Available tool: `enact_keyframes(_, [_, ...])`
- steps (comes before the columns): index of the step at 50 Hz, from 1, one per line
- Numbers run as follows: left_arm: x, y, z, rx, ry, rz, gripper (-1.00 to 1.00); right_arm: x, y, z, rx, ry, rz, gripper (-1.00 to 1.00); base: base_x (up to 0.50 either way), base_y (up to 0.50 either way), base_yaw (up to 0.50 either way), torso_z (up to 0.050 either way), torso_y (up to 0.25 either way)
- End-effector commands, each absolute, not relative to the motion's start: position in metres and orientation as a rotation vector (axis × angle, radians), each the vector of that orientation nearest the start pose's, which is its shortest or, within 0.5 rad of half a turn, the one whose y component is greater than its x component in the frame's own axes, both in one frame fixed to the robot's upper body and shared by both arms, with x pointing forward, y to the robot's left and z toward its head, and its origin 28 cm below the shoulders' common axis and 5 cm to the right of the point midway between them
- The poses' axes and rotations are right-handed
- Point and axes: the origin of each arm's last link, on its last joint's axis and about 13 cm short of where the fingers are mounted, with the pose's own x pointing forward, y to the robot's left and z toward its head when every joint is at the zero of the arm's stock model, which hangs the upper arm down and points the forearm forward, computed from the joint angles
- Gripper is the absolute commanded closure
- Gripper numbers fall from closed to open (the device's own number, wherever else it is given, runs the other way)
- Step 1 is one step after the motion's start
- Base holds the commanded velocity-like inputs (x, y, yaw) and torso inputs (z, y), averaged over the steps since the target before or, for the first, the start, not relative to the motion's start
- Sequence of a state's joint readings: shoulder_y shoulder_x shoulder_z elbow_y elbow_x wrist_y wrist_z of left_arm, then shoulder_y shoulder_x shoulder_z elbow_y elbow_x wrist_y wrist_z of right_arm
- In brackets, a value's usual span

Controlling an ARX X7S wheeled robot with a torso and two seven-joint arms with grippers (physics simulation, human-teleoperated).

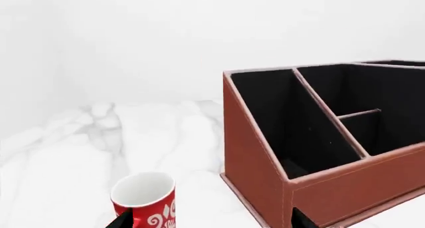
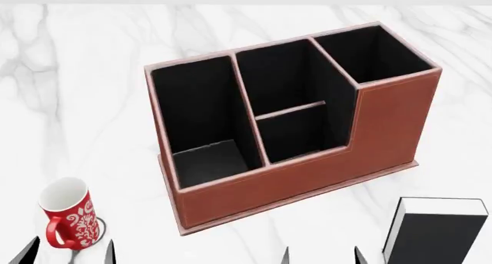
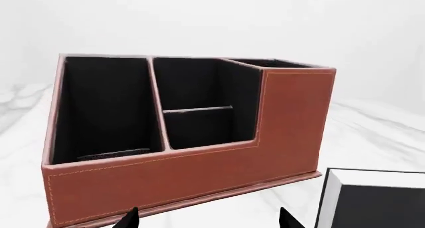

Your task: Pick up the book and place it in the left compartment of the caddy.

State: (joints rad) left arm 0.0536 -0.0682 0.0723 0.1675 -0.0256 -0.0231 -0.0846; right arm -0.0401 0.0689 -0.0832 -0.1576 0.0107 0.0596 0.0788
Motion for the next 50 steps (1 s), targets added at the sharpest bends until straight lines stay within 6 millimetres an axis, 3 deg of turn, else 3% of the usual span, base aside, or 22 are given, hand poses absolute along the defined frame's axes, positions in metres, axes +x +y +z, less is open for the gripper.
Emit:
enact_keyframes(1, [0.187, 0.204, 0.071, 0.05, -0.195, -0.016, -1.0, 0.194, -0.092, 0.066, -0.09, -0.139, 0.025, -1.0, 0.0, 0.0, 0.0, 0.0, 0.0])
enact_keyframes(19, [0.17, 0.207, 0.121, 0.049, -0.336, -0.009, -1.0, 0.178, -0.092, 0.117, -0.114, -0.27, 0.034, -1.0, 0.0, 0.0, 0.0, 0.0, 0.0])
enact_keyframes(37, [0.168, 0.209, 0.128, 0.052, -0.353, 0.002, -1.0, 0.176, -0.091, 0.122, -0.131, -0.302, 0.037, -1.0, 0.01, 0.0, 0.0, 0.0, 0.0])
enact_keyframes(50, [0.165, 0.209, 0.132, 0.052, -0.364, -0.004, -1.0, 0.176, -0.091, 0.123, -0.126, -0.309, 0.038, -1.0, 0.49, 0.0, 0.0, 0.0, 0.0])
